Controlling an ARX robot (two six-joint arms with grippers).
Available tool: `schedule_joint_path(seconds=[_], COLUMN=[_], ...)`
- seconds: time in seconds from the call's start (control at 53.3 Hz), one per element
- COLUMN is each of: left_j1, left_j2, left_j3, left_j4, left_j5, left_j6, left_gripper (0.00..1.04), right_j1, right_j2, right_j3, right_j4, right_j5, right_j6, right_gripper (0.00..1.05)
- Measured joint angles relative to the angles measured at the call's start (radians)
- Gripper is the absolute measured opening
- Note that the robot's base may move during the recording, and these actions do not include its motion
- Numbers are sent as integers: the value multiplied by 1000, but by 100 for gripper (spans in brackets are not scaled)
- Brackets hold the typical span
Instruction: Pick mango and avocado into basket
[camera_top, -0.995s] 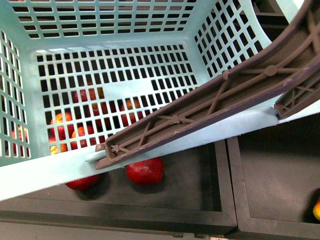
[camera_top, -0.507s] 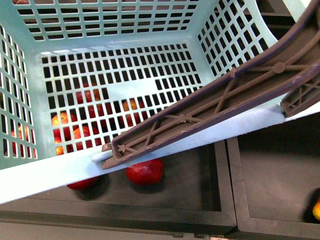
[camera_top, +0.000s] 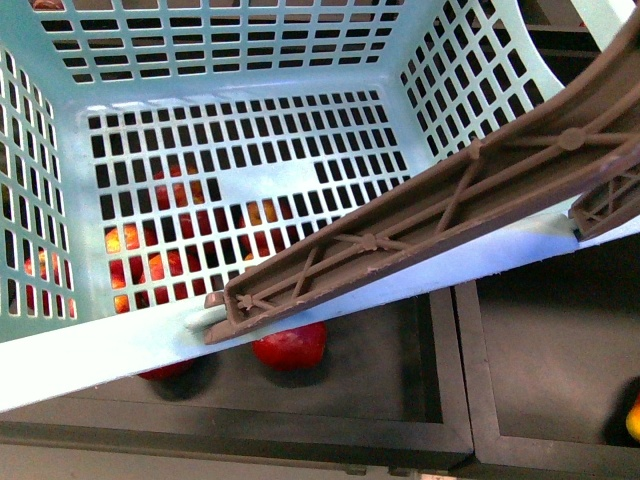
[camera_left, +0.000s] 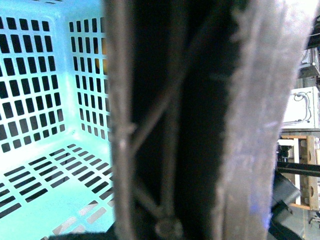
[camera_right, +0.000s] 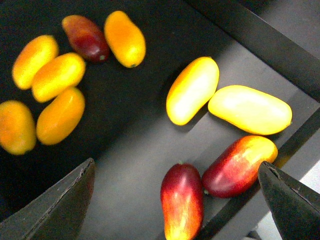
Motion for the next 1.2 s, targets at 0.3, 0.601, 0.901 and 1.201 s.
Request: schedule_joint_path(seconds=[0.3,0.601,0.901,1.201], left_j1=[0,0,0,0], left_j2=[0,0,0,0], left_j3=[0,0,0,0], left_j4=[0,0,0,0], left_j5=[-3,-3,-3,-3], left_j6=[0,0,0,0], left_gripper=[13,13,13,13], right_j1=[-34,-52,-78,-80], right_j2=[406,596,719,789], right_j3=[304,409,527,626], right_j4=[-32,-42,-64,-82], right_j5=[-13,-13,-12,-3], right_j6=[201,195,196,195], right_gripper=[96,96,96,96])
